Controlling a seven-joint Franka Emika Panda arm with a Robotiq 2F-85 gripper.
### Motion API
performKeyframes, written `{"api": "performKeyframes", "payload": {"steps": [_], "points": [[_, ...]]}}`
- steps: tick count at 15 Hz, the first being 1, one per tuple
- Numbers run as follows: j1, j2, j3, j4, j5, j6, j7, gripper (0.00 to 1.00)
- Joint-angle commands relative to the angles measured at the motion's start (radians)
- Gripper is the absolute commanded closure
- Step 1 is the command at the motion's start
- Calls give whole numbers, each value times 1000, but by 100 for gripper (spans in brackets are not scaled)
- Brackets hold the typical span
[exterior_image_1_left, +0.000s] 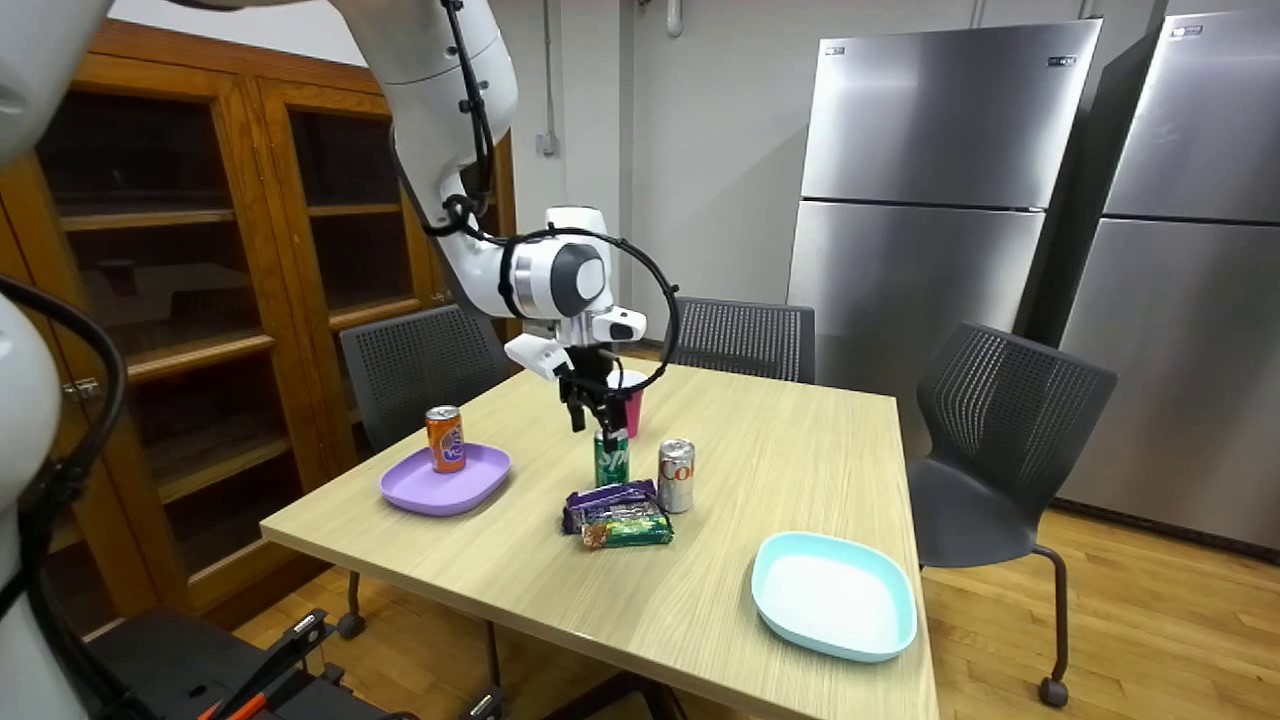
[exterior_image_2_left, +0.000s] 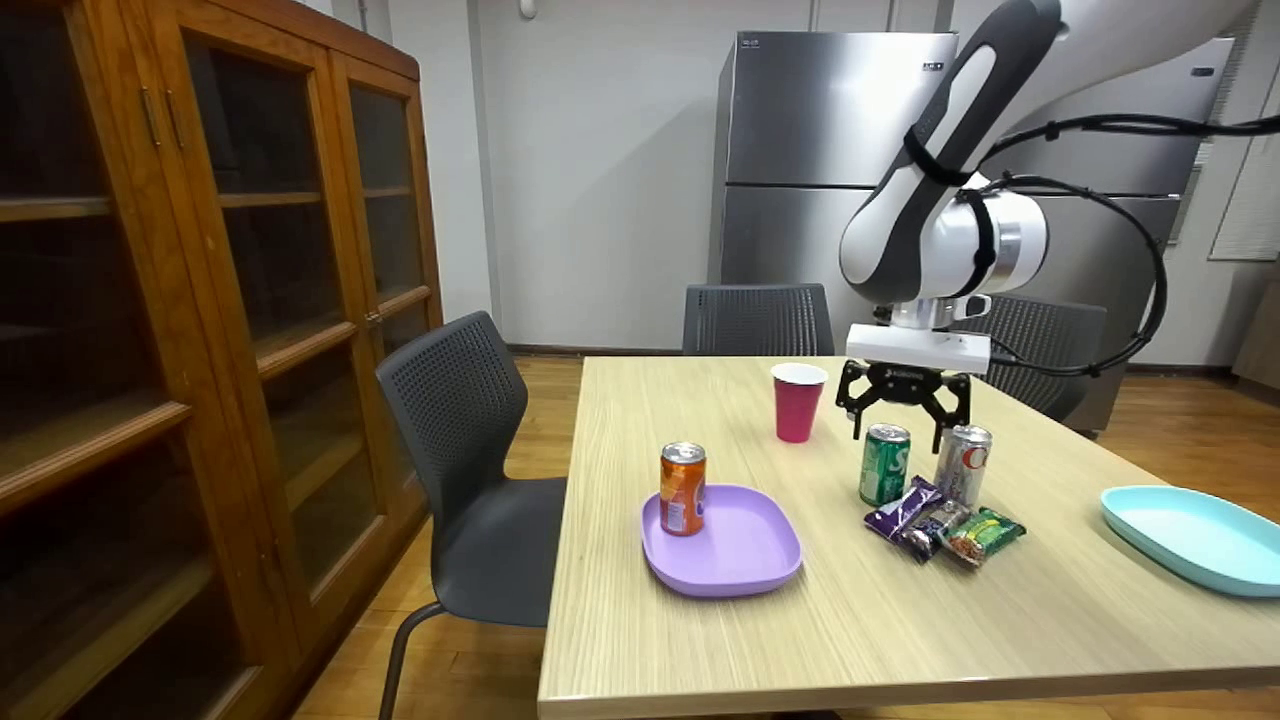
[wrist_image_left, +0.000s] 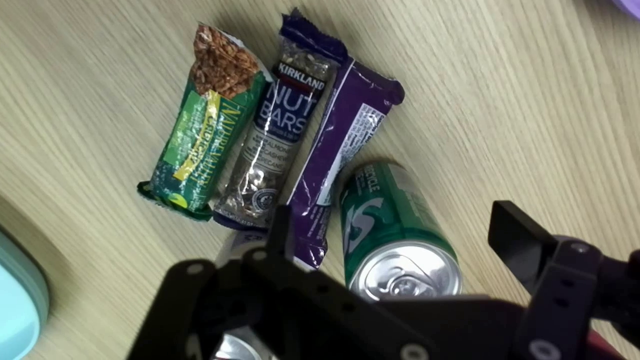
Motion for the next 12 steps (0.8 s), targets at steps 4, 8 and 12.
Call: {"api": "performKeyframes", "payload": {"steps": [4,8,12], "points": [[-1,93,-7,133,24,-42,-21,0],[0,132,-12,187,25,-52,-20,0],[0,159,-14,220,26,-59,-21,26]]}}
